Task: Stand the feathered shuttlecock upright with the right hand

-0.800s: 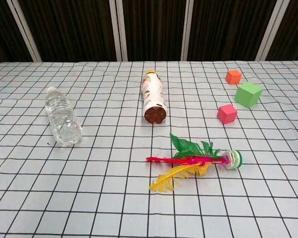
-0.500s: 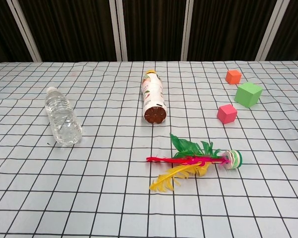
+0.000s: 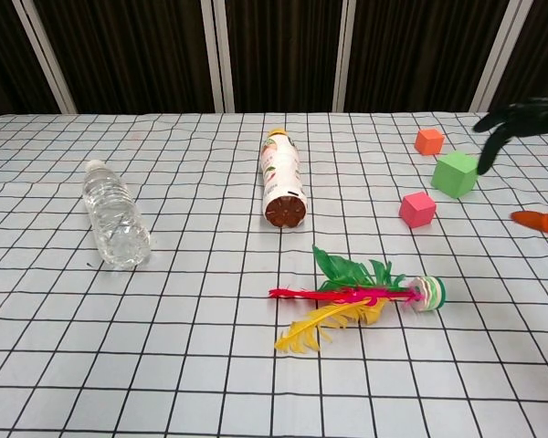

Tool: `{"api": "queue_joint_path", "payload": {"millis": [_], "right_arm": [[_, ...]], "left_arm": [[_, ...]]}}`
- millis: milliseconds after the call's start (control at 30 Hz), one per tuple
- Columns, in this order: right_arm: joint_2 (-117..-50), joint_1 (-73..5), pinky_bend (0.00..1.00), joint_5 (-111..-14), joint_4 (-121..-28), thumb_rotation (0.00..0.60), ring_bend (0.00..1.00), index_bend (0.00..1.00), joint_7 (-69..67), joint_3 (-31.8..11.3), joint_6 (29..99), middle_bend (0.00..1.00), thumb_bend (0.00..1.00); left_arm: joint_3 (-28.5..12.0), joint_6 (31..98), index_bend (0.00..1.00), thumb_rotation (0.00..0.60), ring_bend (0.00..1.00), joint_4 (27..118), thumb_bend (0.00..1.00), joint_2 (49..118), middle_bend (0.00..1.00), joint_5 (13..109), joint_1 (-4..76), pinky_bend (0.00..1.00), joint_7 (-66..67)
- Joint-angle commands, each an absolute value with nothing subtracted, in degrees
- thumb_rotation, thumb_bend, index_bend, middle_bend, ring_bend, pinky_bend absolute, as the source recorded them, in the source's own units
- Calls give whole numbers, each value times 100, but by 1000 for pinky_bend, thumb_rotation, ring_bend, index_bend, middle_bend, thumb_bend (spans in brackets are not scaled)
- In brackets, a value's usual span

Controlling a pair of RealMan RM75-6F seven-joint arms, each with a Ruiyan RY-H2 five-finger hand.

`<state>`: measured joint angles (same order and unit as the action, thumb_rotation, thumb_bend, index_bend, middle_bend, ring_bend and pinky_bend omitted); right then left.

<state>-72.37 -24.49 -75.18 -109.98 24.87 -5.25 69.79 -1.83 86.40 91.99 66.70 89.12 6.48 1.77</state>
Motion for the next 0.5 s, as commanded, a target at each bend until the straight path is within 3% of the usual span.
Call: {"api": "queue_joint_path", "payload": {"millis": [33, 500], "right_arm": [[-7893, -2957, 0, -6833, -10946, 600, 0, 400, 3149, -835, 6498, 162, 367], [-9358, -3732, 0, -5665, -10213, 600, 0, 479, 4245, -1039, 6306, 217, 367]], "left_arm": [[-186, 8616, 0, 600, 0, 9207, 0, 6658, 0, 8894, 655, 0, 146], [-193, 8487, 0, 600, 0, 9237, 0, 6594, 0, 8820, 699, 0, -34]]}}
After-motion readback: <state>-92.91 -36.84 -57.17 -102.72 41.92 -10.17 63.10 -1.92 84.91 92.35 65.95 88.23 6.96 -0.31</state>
